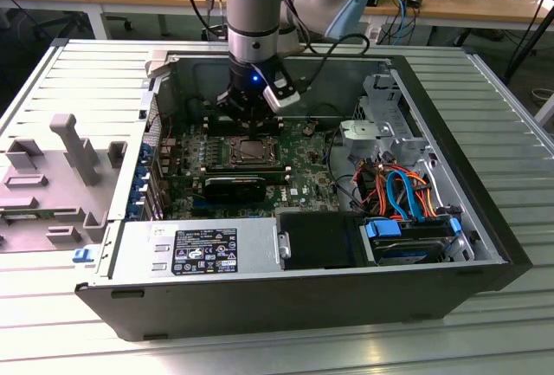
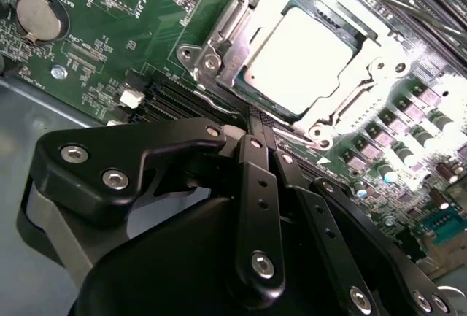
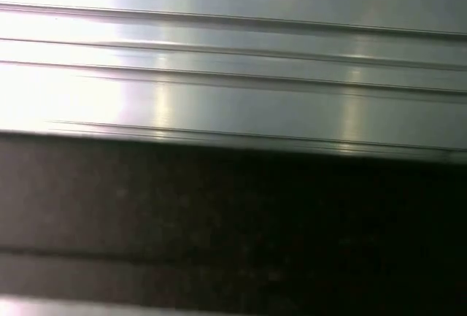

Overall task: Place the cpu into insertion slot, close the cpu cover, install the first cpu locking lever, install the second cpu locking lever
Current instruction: 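Install the first cpu locking lever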

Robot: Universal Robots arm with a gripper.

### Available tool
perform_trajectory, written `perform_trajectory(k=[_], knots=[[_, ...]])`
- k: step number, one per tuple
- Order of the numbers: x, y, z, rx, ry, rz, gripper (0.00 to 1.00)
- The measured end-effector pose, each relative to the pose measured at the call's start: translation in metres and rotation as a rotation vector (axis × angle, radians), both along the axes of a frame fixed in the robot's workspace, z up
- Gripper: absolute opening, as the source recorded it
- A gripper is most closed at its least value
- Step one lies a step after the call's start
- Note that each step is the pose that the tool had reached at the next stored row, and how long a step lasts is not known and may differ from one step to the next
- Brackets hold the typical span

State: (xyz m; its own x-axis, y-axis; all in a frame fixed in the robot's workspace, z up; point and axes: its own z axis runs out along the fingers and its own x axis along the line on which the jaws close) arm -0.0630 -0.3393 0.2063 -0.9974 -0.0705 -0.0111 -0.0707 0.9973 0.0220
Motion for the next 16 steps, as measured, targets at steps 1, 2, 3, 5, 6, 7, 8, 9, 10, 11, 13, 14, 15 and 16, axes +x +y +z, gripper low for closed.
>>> perform_trajectory(k=[1, 2, 3, 5, 6, 7, 8, 9, 10, 11, 13, 14, 15, 16], knots=[[0.001, 0.0, -0.0005, -0.0001, 0.0, 0.0, 0.11], [0.002, 0.0, -0.001, -0.0003, 0.0, 0.0, 0.11], [0.003, 0.0, -0.0014, -0.0009, 0.0004, 0.0, 0.11], [0.006, 0.0, -0.002, -0.0012, -0.0001, 0.0, 0.11], [0.007, -0.0002, -0.0024, -0.0022, 0.0, 0.001, 0.11], [0.007, -0.0008, -0.0026, -0.0017, -0.0003, 0.001, 0.11], [0.01, -0.0014, -0.0026, -0.0025, 0.0001, 0.001, 0.11], [0.015, -0.0013, -0.003, -0.0023, 0.0001, 0.0, 0.11], [0.017, -0.0013, -0.0032, -0.0023, -0.0001, 0.001, 0.11], [0.019, -0.0013, -0.0035, -0.0026, 0.0004, 0.0, 0.11], [0.021, -0.0012, -0.0043, -0.0021, 0.0001, 0.0, 0.11], [0.021, -0.0011, -0.0044, -0.0019, 0.0, 0.0, 0.11], [0.021, -0.0005, -0.0044, -0.0011, -0.0001, 0.001, 0.11], [0.021, 0.0011, -0.0045, 0.0006, -0.0004, 0.001, 0.11]])
